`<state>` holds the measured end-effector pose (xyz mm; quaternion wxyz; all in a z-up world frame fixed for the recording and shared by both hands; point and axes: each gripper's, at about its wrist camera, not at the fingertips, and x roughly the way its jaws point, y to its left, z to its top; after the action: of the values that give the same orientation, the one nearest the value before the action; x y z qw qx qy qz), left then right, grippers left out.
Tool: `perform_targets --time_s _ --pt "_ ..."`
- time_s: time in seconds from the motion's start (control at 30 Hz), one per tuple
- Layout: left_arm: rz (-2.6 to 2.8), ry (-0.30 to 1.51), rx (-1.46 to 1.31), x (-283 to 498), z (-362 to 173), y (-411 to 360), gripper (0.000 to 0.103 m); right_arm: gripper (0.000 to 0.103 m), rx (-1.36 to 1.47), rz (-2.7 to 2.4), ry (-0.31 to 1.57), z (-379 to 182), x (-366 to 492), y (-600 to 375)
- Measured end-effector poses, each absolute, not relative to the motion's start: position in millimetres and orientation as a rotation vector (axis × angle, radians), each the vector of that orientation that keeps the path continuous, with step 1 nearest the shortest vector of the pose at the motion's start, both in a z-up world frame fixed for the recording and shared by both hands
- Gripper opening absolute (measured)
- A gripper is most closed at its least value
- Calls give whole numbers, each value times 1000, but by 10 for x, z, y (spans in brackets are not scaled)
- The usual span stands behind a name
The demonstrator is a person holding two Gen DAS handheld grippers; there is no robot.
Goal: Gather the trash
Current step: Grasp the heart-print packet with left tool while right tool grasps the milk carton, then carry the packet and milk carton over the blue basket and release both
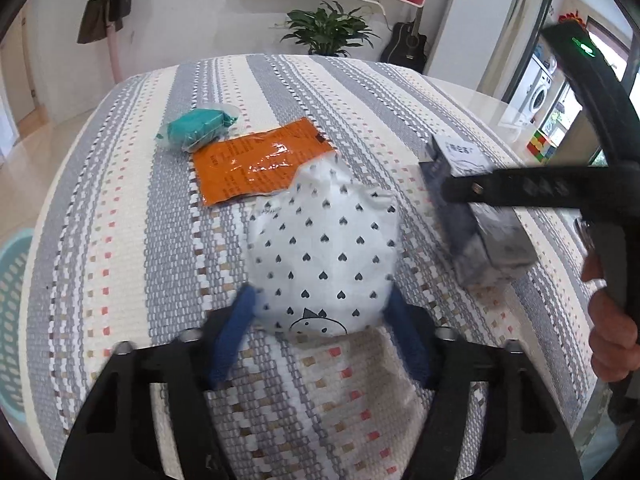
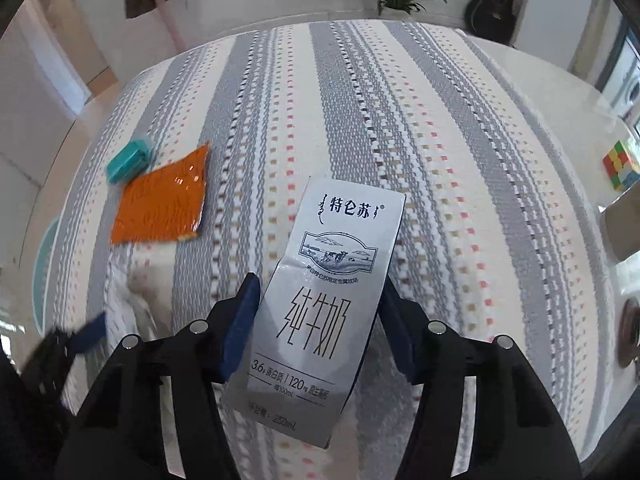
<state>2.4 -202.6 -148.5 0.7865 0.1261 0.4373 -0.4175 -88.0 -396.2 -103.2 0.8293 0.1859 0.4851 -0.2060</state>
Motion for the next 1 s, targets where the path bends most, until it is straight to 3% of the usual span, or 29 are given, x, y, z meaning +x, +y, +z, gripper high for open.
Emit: perform_targets --time_s 0.07,0.13,0.4,0.73,1.0 --pt "-883 934 275 56 -1481 -2001 42 50 352 -429 1015 -993 -941 -3896" --pt "-887 944 246 87 -1461 -1956 6 49 318 -407 987 -928 -987 -3809" --pt "-918 884 75 171 -987 -1523 6 49 276 -313 862 -437 -905 -3486" --pt "-773 823 -145 685 -353 -319 6 49 99 -100 709 499 -268 -2370" --pt "-558 810 -236 1195 -266 806 6 49 -15 40 730 600 396 -1284"
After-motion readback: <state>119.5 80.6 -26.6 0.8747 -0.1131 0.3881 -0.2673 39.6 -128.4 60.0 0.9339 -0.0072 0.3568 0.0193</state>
